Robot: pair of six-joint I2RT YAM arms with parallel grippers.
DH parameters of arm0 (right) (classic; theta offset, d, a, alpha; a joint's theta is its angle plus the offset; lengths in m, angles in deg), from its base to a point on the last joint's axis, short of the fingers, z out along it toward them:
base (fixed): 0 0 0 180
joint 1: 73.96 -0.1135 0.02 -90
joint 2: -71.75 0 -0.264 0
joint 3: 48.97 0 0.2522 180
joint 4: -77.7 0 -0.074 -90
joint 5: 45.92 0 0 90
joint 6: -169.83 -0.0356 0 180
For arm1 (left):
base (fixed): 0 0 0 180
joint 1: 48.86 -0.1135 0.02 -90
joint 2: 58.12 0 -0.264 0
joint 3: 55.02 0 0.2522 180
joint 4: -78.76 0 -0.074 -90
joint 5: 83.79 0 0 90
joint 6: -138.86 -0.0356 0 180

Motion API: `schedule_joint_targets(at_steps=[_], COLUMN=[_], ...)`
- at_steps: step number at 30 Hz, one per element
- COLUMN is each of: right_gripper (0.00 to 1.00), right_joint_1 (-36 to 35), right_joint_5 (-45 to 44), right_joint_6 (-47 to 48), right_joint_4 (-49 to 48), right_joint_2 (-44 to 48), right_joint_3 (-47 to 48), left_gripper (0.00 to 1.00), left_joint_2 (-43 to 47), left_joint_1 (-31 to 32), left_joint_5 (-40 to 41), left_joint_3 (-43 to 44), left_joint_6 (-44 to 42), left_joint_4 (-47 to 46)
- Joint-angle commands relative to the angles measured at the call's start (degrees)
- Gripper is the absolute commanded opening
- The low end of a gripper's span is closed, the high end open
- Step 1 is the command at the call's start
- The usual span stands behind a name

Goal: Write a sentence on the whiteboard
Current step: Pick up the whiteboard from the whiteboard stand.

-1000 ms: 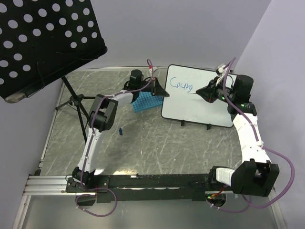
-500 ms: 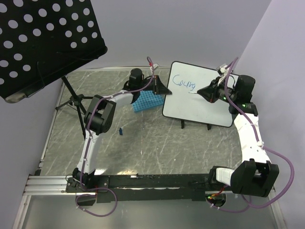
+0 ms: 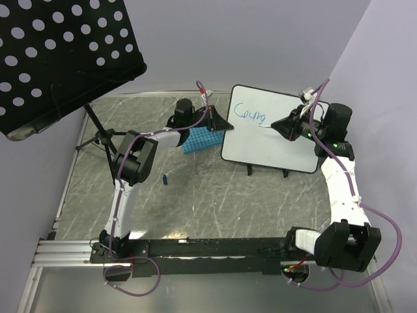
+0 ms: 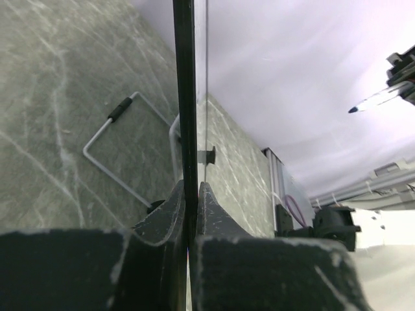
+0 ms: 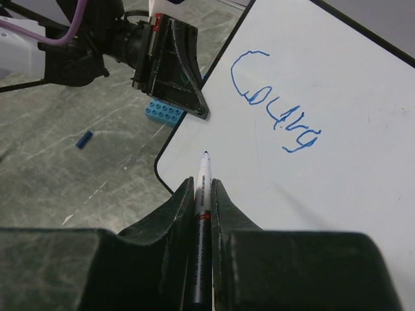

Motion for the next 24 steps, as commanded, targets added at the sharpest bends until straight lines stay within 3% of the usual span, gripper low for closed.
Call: schedule_joint_targets(at_steps=[1, 5, 13, 24], right_gripper=[0.00, 0.00, 0.00, 0.00], right_joint_1=[0.5, 0.5, 0.9, 1.4], right_joint_5=[1.7, 2.0, 2.6, 4.0], right_joint_6=[-0.3, -0.3, -0.6, -0.9], right_joint_4=[-2.5, -2.4, -2.4, -1.5], right_joint_2=[1.6, 1.3, 2.0, 2.6], right_joint_3=[-0.3, -0.3, -0.2, 0.4], left_gripper=[0.01, 0.01, 0.01, 0.01], left_joint_2=[7.9, 9.4, 15.4, 26.7], left_joint_1=[0.9, 1.3, 2.3, 6.4], left_joint_5=[5.6, 7.7, 15.5, 22.5], left_joint_3=[-2.2, -3.1, -2.2, -12.9], left_joint_6=[-6.1, -4.1, -7.5, -12.8], left_joint_4=[-7.1, -9.9, -2.2, 5.5])
